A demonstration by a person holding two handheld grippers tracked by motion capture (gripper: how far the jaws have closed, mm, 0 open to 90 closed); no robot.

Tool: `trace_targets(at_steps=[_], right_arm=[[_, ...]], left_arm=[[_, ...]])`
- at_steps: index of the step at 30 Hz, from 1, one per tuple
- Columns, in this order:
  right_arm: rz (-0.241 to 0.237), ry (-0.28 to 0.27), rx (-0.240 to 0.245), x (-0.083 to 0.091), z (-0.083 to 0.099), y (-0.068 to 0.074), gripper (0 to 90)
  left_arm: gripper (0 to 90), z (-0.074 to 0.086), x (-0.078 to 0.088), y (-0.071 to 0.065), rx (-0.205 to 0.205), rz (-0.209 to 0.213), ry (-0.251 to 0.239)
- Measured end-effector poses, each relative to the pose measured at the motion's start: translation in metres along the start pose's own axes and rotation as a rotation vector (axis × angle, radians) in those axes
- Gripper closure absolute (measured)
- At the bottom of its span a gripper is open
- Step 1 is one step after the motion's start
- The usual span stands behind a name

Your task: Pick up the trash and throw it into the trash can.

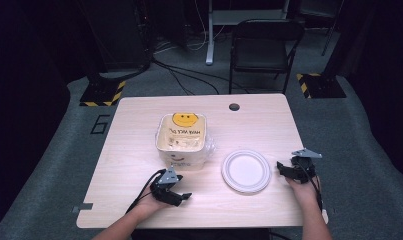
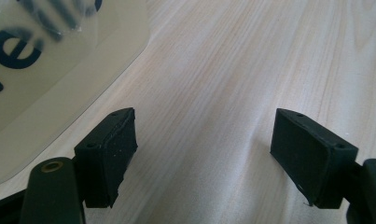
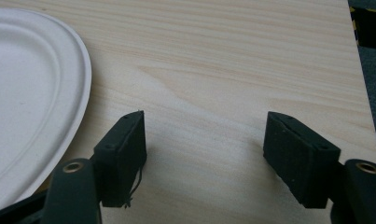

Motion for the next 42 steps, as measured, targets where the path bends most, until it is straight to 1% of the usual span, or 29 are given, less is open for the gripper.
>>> trace_targets(at_steps=[1,2,5,6,10,12,13,15,16,17,18,20,24,25,26,27,29,31,32,33,37,39,40,41,42], right_arm=[[0.0,0.0,0.0,0.0,0.0,0.0,30.9],[-0.001,-0.006,-0.004,0.001,0.001,0.0,33.6],[0.003,-0.006,-0.003,0.001,0.001,0.0,35.1],[0.0,-0.007,-0.001,0.001,0.001,0.0,35.6],[0.001,-0.007,-0.003,0.002,0.001,0.001,39.0],[0.001,-0.005,-0.01,0.002,0.001,0.001,40.8],[0.002,-0.005,-0.007,0.002,0.001,0.0,41.2],[0.006,-0.003,-0.01,0.003,0.001,0.0,42.1],[-0.003,-0.002,-0.02,0.004,0.0,0.0,43.2],[-0.003,-0.002,-0.02,0.004,0.0,0.0,43.2],[-0.011,-0.006,-0.038,0.005,0.0,-0.001,43.7],[-0.014,-0.012,-0.047,0.006,0.0,-0.001,43.7],[-0.02,-0.032,-0.067,0.011,-0.004,-0.001,43.7],[-0.022,-0.04,-0.064,0.013,-0.006,0.001,43.7],[-0.023,-0.051,-0.057,0.015,-0.009,0.004,44.0],[-0.023,-0.051,-0.057,0.015,-0.009,0.004,44.0],[-0.022,-0.062,-0.042,0.018,-0.012,0.009,44.1],[-0.035,-0.072,-0.017,0.021,-0.015,0.016,44.9],[-0.043,-0.067,0.005,0.02,-0.017,0.021,45.1],[-0.043,-0.067,0.005,0.02,-0.017,0.021,45.1],[-0.071,-0.061,0.021,0.02,-0.02,0.031,44.8],[-0.084,-0.058,0.039,0.019,-0.022,0.036,44.4],[-0.094,-0.056,0.052,0.019,-0.024,0.041,43.9],[-0.094,-0.056,0.052,0.019,-0.024,0.041,43.9],[-0.099,-0.057,0.058,0.018,-0.024,0.043,43.7]], left_arm=[[22.2,0.0,0.0,0.0,-0.003,0.002,-0.004],[23.2,0.0,0.001,-0.001,-0.005,0.005,0.005],[23.8,0.0,0.001,-0.003,-0.011,0.012,0.009],[26.3,0.0,0.001,-0.004,-0.013,0.014,0.009],[29.2,-0.006,0.0,-0.009,-0.009,0.008,0.025],[33.8,-0.009,-0.001,-0.011,0.002,0.023,0.028],[34.2,-0.011,-0.002,-0.013,0.002,0.021,0.032],[35.5,-0.015,-0.004,-0.016,-0.019,0.022,0.05],[36.6,-0.019,-0.007,-0.02,-0.033,0.03,0.053],[36.6,-0.019,-0.007,-0.02,-0.033,0.03,0.053],[36.7,-0.021,-0.007,-0.022,-0.041,0.038,0.058],[36.9,-0.026,-0.009,-0.026,-0.05,0.05,0.056],[37.4,-0.035,-0.015,-0.033,-0.054,0.072,0.042],[37.4,-0.037,-0.016,-0.033,-0.058,0.075,0.039],[37.4,-0.039,-0.017,-0.034,-0.05,0.08,0.029],[37.4,-0.042,-0.019,-0.035,-0.048,0.086,0.027],[37.4,-0.046,-0.021,-0.037,-0.046,0.094,0.026],[37.4,-0.052,-0.024,-0.04,-0.046,0.107,0.023],[37.4,-0.056,-0.026,-0.042,-0.046,0.105,0.019],[37.3,-0.056,-0.026,-0.042,-0.046,0.105,0.019],[37.1,-0.068,-0.031,-0.047,-0.04,0.121,0.008],[36.6,-0.074,-0.035,-0.05,-0.041,0.13,0.003],[36.3,-0.08,-0.038,-0.053,-0.045,0.131,0.002],[35.8,-0.08,-0.038,-0.053,-0.045,0.131,0.002],[35.8,-0.084,-0.04,-0.055,-0.044,0.133,-0.002]])
Point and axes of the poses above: each handheld gripper's, and its own axes: x roughly backward along the jaws, z roughly out of its underside, y roughly to its left, the point moved 1 cm from there along -x, roughly forward along the jaws, and after that the axes turned 6 degrees about y, right-handed, at the moved point
